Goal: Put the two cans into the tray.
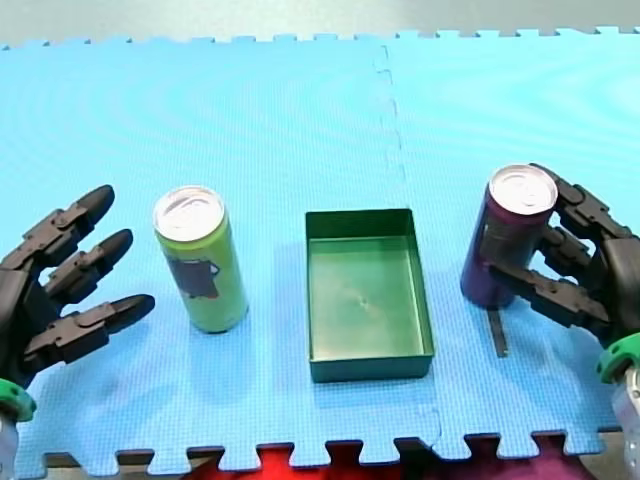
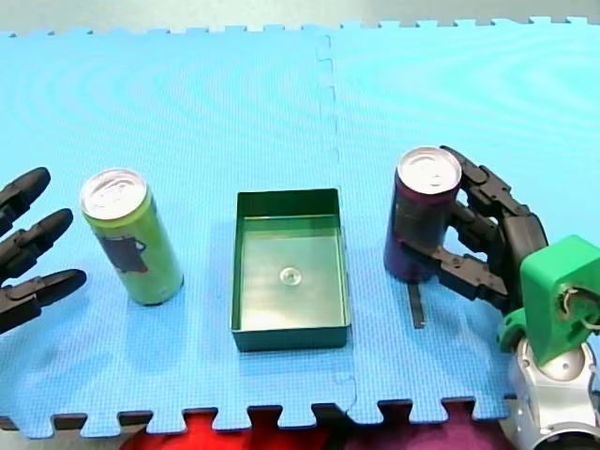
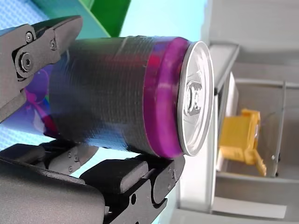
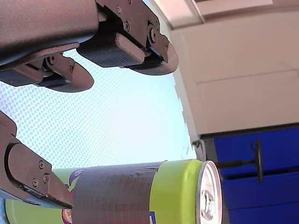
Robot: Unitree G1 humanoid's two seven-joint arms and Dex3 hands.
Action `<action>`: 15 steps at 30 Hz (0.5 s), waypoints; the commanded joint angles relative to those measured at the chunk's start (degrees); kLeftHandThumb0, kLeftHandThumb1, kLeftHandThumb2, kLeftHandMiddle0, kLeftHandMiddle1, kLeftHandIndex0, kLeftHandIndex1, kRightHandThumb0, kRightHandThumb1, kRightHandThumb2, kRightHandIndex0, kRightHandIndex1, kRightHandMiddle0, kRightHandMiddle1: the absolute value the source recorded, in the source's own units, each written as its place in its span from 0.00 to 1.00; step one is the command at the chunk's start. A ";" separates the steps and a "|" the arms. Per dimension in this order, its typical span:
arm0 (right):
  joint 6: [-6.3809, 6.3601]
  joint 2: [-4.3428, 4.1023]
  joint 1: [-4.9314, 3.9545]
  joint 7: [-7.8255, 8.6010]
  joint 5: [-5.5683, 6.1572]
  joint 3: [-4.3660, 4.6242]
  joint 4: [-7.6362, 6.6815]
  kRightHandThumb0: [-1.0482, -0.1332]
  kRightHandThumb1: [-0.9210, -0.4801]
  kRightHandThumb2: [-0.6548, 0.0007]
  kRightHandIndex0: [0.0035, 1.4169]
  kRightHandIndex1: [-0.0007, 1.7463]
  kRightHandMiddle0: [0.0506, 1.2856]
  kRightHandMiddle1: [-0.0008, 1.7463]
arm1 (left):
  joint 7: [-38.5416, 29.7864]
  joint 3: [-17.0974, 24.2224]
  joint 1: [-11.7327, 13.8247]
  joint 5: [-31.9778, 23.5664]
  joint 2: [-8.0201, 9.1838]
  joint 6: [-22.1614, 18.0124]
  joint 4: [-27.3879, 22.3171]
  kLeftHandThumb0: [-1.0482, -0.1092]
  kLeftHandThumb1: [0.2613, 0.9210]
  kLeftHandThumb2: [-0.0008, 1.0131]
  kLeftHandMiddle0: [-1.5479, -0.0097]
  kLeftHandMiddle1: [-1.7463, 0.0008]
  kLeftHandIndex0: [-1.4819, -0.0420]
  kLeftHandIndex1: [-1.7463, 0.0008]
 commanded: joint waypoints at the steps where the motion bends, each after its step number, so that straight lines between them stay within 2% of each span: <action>1: 0.50 0.09 -0.17 -0.10 -0.04 0.16 -0.54 0.00 0.54 1.00 0.41 0.00 0.36 0.00 | 0.07 0.17 0.11 -0.13 0.30 -0.28 -0.06 0.28 0.57 0.00 0.65 1.00 0.68 1.00; 9: 1.24 0.31 -0.27 -0.48 0.00 0.41 -1.28 0.01 0.55 1.00 0.41 0.00 0.36 0.00 | -0.16 0.30 0.31 -0.29 0.40 -0.19 -0.31 0.29 0.57 0.00 0.65 1.00 0.68 1.00; 15: 1.53 0.30 -0.63 -0.96 -0.14 0.58 -1.32 0.03 0.56 1.00 0.41 0.00 0.36 0.00 | -0.29 0.32 0.68 -0.41 0.38 -0.18 -0.84 0.29 0.57 0.00 0.65 1.00 0.68 1.00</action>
